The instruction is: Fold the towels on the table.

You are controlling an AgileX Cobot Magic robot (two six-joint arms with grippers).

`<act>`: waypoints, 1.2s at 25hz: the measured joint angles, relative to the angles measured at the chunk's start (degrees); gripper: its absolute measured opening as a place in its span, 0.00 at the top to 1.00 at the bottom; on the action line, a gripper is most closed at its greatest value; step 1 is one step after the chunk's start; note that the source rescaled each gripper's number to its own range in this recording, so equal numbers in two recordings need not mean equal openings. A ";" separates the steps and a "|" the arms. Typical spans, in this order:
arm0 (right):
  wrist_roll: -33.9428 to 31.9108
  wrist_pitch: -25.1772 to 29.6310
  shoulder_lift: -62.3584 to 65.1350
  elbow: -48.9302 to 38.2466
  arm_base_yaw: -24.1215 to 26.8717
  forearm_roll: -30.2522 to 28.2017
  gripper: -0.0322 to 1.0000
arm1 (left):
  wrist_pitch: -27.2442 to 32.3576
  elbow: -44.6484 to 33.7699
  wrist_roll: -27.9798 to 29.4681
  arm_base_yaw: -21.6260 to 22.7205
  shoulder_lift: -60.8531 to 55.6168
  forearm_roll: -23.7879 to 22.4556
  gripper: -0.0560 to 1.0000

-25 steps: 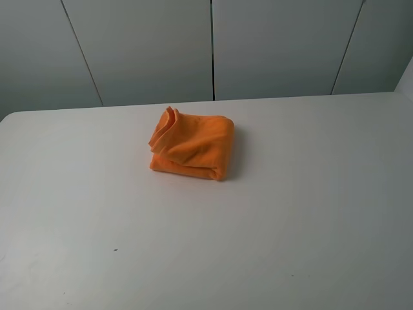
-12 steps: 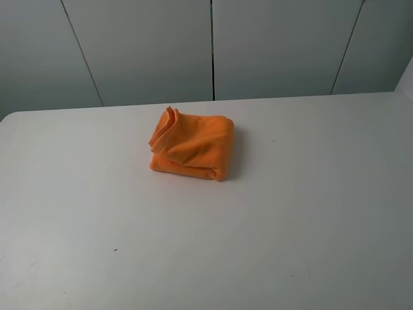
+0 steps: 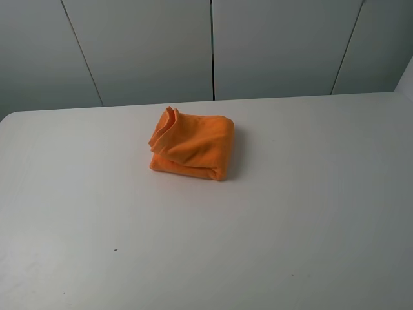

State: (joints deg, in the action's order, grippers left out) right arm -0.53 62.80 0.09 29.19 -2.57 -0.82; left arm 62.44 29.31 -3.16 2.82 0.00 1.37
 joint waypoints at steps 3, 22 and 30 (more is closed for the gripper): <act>0.10 0.00 0.00 0.00 0.00 0.00 0.00 | 0.00 0.00 0.00 0.00 0.00 0.00 0.00; 0.10 0.00 0.00 0.00 0.00 0.00 0.00 | 0.00 0.00 0.00 0.00 0.00 0.10 0.00; 0.10 0.00 0.00 0.00 0.00 0.00 0.00 | 0.00 0.00 0.00 0.00 0.00 0.10 0.00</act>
State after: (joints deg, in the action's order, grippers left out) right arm -0.42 62.80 0.09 29.19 -2.57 -0.82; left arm 62.44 29.31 -3.16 2.82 0.00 1.47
